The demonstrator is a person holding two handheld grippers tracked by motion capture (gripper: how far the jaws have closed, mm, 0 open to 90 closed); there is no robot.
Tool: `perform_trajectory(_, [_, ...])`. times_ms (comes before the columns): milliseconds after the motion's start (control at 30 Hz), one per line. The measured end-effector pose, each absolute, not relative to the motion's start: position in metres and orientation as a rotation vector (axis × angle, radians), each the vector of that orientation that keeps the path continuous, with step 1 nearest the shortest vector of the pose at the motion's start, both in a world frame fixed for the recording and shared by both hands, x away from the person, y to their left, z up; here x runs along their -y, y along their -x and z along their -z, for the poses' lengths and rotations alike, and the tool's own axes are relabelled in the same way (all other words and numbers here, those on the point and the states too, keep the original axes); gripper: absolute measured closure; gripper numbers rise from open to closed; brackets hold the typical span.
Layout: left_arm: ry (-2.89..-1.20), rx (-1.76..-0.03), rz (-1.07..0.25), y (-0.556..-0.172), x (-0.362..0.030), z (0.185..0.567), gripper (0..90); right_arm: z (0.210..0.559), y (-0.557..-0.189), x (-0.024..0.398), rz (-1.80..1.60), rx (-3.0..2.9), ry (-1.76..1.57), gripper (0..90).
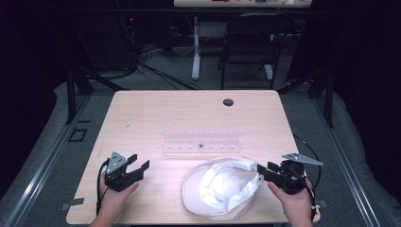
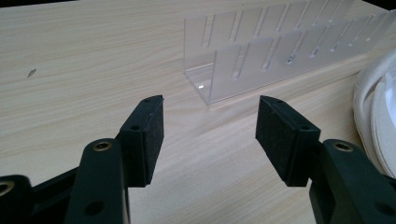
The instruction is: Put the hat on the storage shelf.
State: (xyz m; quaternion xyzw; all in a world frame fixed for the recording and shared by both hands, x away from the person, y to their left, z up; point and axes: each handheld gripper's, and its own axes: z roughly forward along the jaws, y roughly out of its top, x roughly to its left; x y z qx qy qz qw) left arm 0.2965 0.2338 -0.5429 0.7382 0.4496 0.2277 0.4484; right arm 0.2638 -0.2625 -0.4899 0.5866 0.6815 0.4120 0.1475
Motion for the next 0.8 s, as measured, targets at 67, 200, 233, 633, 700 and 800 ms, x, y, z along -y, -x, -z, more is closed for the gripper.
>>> perform_trajectory(67, [-1.826,-1.112,-0.563,-0.296,-0.233,0.543,42.4,0.49,-0.267,0.261,-1.179,-1.984,-1.71,52.7])
perform_trajectory(200, [-1.829,-1.108,-0.568,-0.296,-0.233,0.543,42.5,0.491,-0.274,0.257,-1.152,-2.042,-1.754,53.5])
perform_trajectory(233, [-1.827,-1.11,-0.568,-0.296,-0.232,0.544,42.4,0.491,-0.275,0.257,-1.146,-2.058,-1.761,53.6])
perform_trajectory(633, [-1.833,-1.1,-0.571,-0.296,-0.232,0.544,42.5,0.492,-0.287,0.261,-1.168,-2.138,-1.867,54.7])
perform_trajectory(700, [-1.834,-1.1,-0.57,-0.296,-0.231,0.544,42.5,0.491,-0.289,0.264,-1.168,-2.147,-1.891,54.7])
perform_trajectory(800, [-1.835,-1.103,-0.569,-0.296,-0.231,0.544,42.4,0.49,-0.292,0.266,-1.163,-2.161,-1.899,54.7])
